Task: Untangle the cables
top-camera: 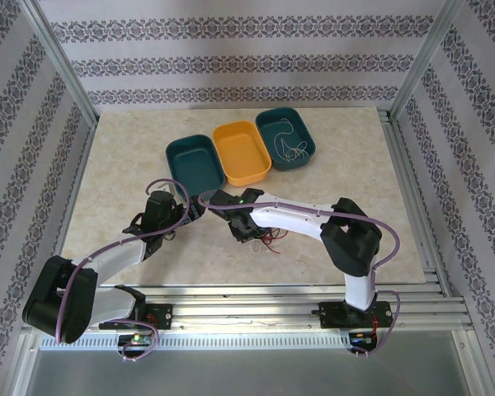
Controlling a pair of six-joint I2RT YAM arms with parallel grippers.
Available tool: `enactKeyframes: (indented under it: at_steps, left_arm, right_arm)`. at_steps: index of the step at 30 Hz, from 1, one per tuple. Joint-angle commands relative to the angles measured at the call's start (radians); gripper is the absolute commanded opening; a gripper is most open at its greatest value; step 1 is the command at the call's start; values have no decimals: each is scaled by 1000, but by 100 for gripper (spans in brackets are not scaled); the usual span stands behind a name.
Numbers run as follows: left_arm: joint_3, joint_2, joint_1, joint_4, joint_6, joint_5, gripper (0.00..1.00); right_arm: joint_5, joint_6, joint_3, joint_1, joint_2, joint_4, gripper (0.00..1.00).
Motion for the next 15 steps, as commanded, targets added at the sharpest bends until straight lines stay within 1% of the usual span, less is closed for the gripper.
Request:
enactKeyframes:
  at_steps: [1,9,13,15]
  left_arm:
    - [-11,5,9,37,-8,6,99]
    - [-14,0,10,37,-9,3,99]
    - [-12,4,10,39,-8,6,99]
    - [-13,4,10,40,-6,5,99]
  right_arm:
    - [6,-14,3,0,21,-9,26]
    - [14,-24,10,8,0,-32,5]
    - [8,-31,22,14,-18,-35,0]
    - [3,-36,33,20,-27,-39,0]
